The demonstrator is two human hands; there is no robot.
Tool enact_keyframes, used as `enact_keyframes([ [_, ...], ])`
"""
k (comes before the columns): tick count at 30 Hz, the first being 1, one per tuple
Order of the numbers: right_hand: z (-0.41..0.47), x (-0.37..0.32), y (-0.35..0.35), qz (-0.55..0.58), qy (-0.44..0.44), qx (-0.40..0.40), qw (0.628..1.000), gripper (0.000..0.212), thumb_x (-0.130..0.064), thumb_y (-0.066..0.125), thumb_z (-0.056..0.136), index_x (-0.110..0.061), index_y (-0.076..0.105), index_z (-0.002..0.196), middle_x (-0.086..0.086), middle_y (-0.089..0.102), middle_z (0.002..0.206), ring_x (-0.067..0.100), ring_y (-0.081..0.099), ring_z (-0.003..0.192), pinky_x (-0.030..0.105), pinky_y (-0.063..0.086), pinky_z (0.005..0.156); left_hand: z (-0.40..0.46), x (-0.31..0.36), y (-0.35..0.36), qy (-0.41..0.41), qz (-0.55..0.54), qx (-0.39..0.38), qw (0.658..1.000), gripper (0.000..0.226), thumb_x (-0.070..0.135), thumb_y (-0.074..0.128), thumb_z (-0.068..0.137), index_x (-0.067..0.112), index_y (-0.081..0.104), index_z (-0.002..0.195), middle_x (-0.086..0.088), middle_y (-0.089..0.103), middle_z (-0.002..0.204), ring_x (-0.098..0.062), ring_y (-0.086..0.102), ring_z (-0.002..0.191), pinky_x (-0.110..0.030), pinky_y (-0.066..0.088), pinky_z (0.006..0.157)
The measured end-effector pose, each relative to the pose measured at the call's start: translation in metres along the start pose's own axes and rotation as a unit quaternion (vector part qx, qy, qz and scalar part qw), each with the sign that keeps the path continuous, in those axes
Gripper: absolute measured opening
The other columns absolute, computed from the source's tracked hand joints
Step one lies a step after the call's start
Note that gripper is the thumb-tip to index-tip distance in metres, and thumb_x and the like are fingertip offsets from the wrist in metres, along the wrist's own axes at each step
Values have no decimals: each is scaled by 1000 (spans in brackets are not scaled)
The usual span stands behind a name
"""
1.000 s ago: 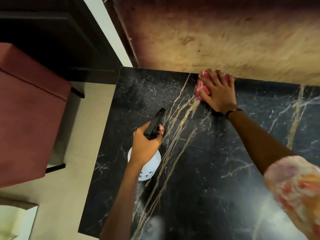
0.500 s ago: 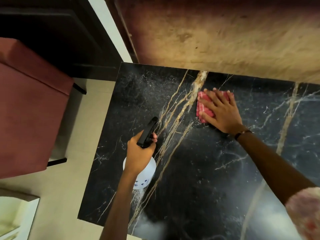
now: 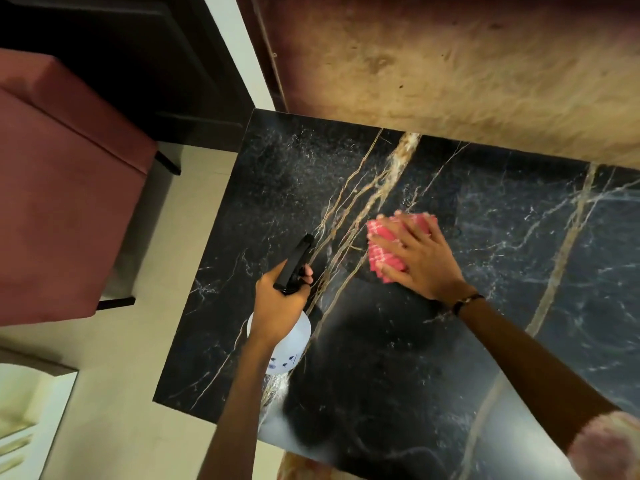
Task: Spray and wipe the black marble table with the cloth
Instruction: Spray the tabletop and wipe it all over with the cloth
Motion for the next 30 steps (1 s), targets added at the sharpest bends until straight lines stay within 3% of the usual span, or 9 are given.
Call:
enact_keyframes([
  [3, 28, 20, -6, 6, 90, -6, 996, 63, -64, 27, 92, -34, 36, 146, 4, 34, 155, 32, 30, 143, 60, 13, 116, -6, -4, -2, -3, -5, 13, 1000, 26, -4, 59, 84, 21, 67, 86, 0, 68, 82, -7, 60, 64, -50, 49, 90],
  [6, 79, -4, -10, 19, 140, 6, 990, 61, -64, 23, 94, -35, 32, 147, 1, 27, 158, 32, 24, 145, 63, 8, 116, -12, -10, -5, 0, -9, 25, 1000, 29, -4, 60, 84, 24, 67, 82, 0, 69, 82, -6, 60, 63, -39, 50, 80],
  [10, 104, -82, 0, 16, 52, -15, 998, 65, -65, 10, 92, -36, 22, 150, 1, 19, 161, 32, 14, 148, 65, 3, 116, -20, -16, -8, 5, 0, 44, 999, 30, -8, 59, 81, 21, 67, 79, -8, 69, 82, -3, 56, 54, -27, 43, 63],
  [13, 65, -124, 6, 26, -53, -29, 998, 63, -64, 20, 95, -34, 23, 150, 1, 22, 160, 32, 19, 147, 63, 5, 117, -24, -18, -10, -3, -6, 52, 999, 28, -7, 59, 80, 20, 67, 77, -8, 67, 76, -1, 51, 47, -25, 40, 57],
  [16, 20, -103, 12, 37, -91, -21, 995, 61, -65, 24, 94, -37, 28, 148, -2, 24, 160, 28, 20, 148, 64, 12, 116, -29, -24, -16, -19, -14, 59, 998, 31, -8, 59, 80, 22, 68, 78, -4, 69, 79, -5, 57, 58, -33, 45, 68],
  [21, 34, -47, 3, 22, 22, -18, 999, 62, -65, 23, 94, -37, 31, 148, 0, 31, 157, 29, 25, 146, 62, 10, 117, -36, -30, -22, -33, -17, 55, 998, 27, -3, 61, 84, 24, 67, 83, -1, 70, 84, -23, 63, 79, -55, 47, 90],
  [25, 79, -87, 2, 27, 79, -12, 996, 60, -64, 20, 96, -37, 26, 149, 0, 22, 160, 32, 18, 147, 64, 3, 115, -42, -36, -25, -23, -5, 63, 998, 35, -7, 60, 81, 26, 68, 77, 0, 70, 78, -4, 59, 62, -35, 47, 71],
  [30, 39, -155, 13, 33, -72, -29, 996, 61, -63, 25, 95, -34, 29, 148, 0, 21, 160, 33, 17, 148, 66, 6, 116, -48, -40, -25, -31, 7, 69, 997, 42, -3, 63, 80, 34, 67, 60, 11, 60, 48, -2, 53, 43, -26, 41, 56],
])
Point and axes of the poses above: each hand's wrist, its own z-axis towards the middle knuckle, its own y-axis out of the palm, x = y × z, the point moved 6 cm from there along z, towards the middle knuckle
